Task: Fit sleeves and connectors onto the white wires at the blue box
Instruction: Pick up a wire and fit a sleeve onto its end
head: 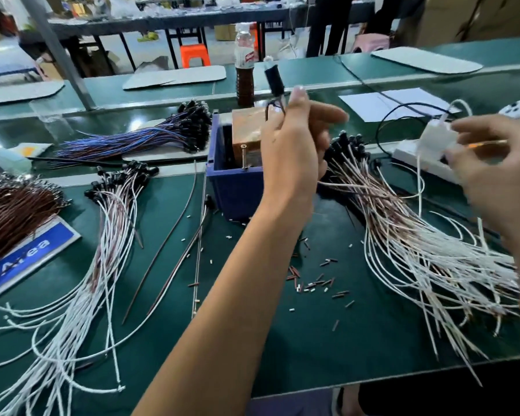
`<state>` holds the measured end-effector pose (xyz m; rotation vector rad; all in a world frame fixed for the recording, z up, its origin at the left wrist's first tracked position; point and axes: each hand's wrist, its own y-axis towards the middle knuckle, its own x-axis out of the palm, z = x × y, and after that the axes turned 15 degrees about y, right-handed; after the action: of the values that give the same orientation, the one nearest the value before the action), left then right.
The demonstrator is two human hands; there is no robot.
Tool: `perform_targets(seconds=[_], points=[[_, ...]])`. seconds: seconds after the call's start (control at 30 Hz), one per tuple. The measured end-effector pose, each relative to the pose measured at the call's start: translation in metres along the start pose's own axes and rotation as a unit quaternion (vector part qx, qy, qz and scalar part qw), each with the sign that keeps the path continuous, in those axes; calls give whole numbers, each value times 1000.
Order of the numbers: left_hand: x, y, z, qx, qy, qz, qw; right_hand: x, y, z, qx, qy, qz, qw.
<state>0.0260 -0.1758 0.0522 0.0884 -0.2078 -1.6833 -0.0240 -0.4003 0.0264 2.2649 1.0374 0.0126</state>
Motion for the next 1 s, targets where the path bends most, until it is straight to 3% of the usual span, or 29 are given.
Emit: perform_targets(seconds=[0.13, 0.23, 0.3, 0.47, 0.6, 0.7, 0.77, 0.8, 0.87, 0.9, 1.0], points=[[56, 18, 21, -54, 60, -120, 990, -30, 15, -27, -109, -18, -8, 994], [88, 24, 38, -102, -49, -168, 979, -23, -2, -61, -119, -80, -123, 982], [100, 30, 45, -116, -157, -179, 964, -21, -7, -64, -118, -124, -158, 973], [115, 54, 56, -138, -367, -194, 899, -45, 4, -58, -146, -135, -103, 975], [125, 71, 47, -196, -391, -162, 885, -65, 17, -53, -121, -138, -82, 980], [130, 78, 23, -254, -266, -99, 925, -59, 9, -40, -81, -206, -144, 965], [131, 84, -5, -225, -52, -46, 972, -44, -3, -24, -25, -272, -220, 936], [132, 86, -21, -190, 79, -29, 978, -36, -9, -15, 4, -291, -254, 922], [129, 86, -47, -115, 321, 1, 940, -24, -18, 2, 49, -313, -292, 902], [125, 85, -57, -92, 390, 12, 916, -18, -22, 8, 62, -321, -296, 898], [116, 88, -81, -97, 445, 16, 890, -7, -29, 28, 72, -335, -277, 898]])
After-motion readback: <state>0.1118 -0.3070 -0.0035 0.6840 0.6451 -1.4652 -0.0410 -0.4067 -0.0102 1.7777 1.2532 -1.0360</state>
